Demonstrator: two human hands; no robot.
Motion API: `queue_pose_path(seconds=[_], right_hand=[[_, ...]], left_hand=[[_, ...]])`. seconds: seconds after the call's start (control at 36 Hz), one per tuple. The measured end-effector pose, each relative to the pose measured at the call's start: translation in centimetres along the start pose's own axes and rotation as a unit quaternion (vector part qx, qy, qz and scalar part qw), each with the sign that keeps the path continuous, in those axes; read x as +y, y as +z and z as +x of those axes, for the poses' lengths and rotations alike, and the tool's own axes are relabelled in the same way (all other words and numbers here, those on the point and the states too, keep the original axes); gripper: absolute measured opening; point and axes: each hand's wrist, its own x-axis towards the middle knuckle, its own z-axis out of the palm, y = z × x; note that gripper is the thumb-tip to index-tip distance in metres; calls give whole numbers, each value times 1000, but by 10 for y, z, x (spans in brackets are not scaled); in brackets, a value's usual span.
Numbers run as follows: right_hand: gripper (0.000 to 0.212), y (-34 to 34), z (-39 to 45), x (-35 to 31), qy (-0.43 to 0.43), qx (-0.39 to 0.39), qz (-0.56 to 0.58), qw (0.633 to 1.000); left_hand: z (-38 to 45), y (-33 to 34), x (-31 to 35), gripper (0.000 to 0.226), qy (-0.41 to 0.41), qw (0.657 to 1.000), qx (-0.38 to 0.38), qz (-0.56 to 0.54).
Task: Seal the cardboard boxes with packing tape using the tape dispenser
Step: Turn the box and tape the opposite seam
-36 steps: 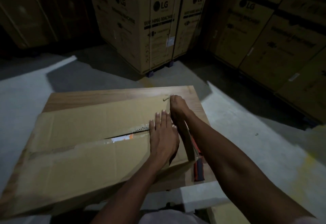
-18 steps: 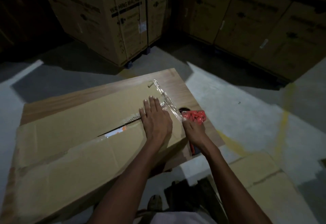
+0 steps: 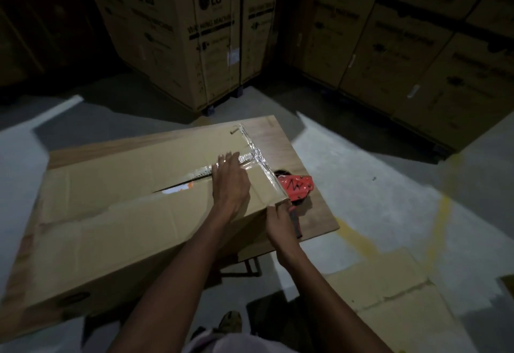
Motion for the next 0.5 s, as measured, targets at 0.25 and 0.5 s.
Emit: queue_pose_path(seconds=[0.25,0.5], right_hand=[[84,46,-31,-6,21,-111,16,993],[118,85,-35,-14,-13,-126,86,988]], left_hand=[[-38,-48,-53,45,-29,996,83,-34],[-43,-106,-121,37,-79,986,146,-22]])
